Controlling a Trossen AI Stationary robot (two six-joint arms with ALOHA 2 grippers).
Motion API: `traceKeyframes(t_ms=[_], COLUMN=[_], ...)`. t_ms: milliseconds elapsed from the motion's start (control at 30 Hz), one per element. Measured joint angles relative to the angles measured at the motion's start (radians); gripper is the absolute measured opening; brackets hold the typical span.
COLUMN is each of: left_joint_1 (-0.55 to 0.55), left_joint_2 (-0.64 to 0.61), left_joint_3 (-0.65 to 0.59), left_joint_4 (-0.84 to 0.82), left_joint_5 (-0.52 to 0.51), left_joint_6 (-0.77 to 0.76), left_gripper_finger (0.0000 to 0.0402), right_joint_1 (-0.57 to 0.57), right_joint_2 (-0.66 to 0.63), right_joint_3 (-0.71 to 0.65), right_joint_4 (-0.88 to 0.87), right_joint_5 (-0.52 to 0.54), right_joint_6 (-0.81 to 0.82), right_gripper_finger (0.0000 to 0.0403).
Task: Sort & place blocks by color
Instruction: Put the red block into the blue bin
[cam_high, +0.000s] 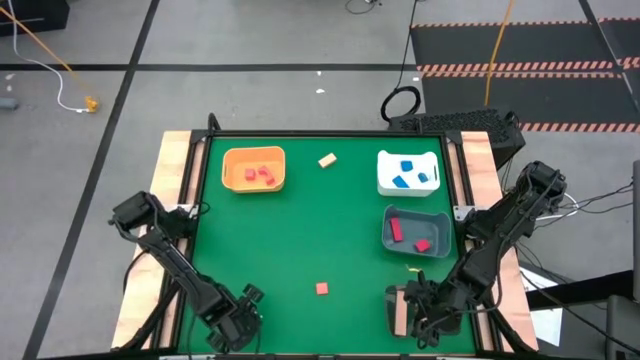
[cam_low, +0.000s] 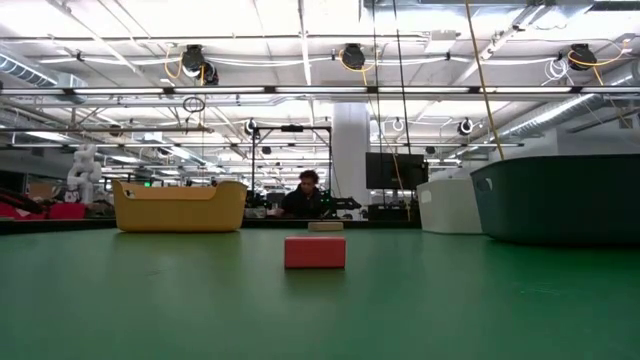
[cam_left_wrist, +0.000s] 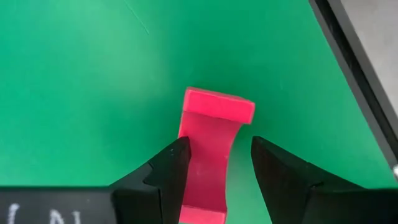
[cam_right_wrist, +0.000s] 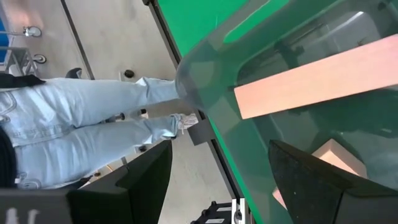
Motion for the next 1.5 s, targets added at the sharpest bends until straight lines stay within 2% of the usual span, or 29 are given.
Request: traceKeyframes(t_ms=[367,633,867,1133,1233,1367,1500], left_joint_1=[0.008,0.022,0.027,0.037,0.040,0.042,0.044], left_joint_2=[-0.052,-0.050,-0.002,0.052,0.059,0.056,0.052], left_joint_3=[-0.006,-0.006,-0.008,-0.003,-0.002,-0.004,-0.003], left_joint_4=[0.080,0.081,0.081,0.085,0.083,0.086,0.088], left_joint_5=[-0.048,-0.051,-0.003,-0.023,-0.021,0.004,0.021], left_joint_6=[0.138,0.139,0.126,0.084,0.027,0.012,-0.023], left_gripper_finger=[0.0180,0.0180,0.0180,0.0179,0.0168,0.0126,0.0126], right_joint_1=[-0.004,-0.004,-0.003,-0.003,-0.003,-0.003,-0.003], right_joint_2=[0.000,0.000,0.000,0.000,0.000,0.000,0.000], right_joint_3=[0.000,0.000,0.000,0.000,0.000,0.000,0.000], right_joint_4=[0.000,0.000,0.000,-0.001,-0.001,0.000,0.000], right_joint_5=[0.000,0.000,0.000,0.000,0.000,0.000,0.000], right_joint_6=[-0.005,-0.023,-0.031,-0.061,-0.061,-0.067,-0.076], right_gripper_finger=[0.0256,0.0256,0.0256,0.0256,0.0256,0.0256,0.0256])
